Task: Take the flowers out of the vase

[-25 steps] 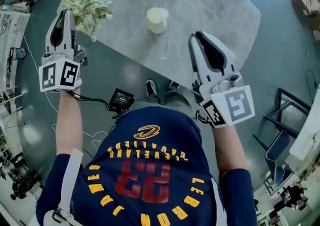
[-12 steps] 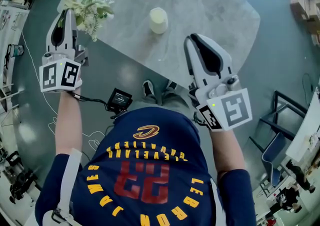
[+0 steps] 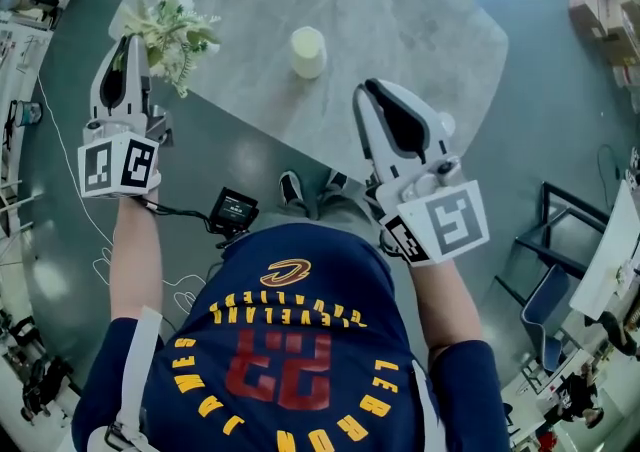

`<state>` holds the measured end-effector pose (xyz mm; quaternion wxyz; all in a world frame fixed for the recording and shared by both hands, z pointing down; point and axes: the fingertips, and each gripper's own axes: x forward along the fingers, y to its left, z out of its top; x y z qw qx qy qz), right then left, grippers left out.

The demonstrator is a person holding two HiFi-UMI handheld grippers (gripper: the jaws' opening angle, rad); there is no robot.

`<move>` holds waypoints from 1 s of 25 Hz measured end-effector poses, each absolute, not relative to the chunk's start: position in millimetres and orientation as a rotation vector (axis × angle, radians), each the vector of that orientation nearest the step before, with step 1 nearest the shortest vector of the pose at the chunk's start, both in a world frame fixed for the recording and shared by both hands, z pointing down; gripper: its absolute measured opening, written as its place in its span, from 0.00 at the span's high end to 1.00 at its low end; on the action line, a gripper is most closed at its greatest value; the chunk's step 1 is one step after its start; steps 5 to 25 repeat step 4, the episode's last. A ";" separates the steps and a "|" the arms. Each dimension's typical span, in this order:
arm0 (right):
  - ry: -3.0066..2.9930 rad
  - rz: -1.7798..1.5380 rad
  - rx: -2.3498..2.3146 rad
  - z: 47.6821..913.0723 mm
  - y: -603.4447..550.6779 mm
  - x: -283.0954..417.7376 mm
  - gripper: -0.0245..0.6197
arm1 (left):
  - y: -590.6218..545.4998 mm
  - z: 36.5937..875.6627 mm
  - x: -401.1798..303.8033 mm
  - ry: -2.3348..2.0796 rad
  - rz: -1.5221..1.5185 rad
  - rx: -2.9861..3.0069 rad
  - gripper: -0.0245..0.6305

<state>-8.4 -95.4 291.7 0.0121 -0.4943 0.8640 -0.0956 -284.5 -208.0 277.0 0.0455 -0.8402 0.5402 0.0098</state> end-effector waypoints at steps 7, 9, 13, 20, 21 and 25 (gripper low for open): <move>2.693 -0.325 -1.540 293.2 -89.7 -10.3 0.90 | -201.3 277.6 -284.1 1.648 0.009 -2.574 0.93; 2.693 -0.325 -1.540 293.2 -89.7 -10.3 0.90 | -201.3 277.6 -284.1 1.648 0.009 -2.574 0.93; 2.693 -0.325 -1.540 293.2 -89.7 -10.3 0.90 | -201.3 277.6 -284.1 1.648 0.009 -2.574 0.93; 2.693 -0.325 -1.540 293.2 -89.7 -10.3 0.90 | -201.3 277.6 -284.1 1.648 0.009 -2.574 0.93; 2.693 -0.325 -1.540 293.2 -89.7 -10.3 0.90 | -201.3 277.6 -284.1 1.648 0.009 -2.574 0.93; 2.693 -0.325 -1.540 293.2 -89.7 -10.3 0.90 | -201.3 277.6 -284.1 1.648 0.009 -2.574 0.93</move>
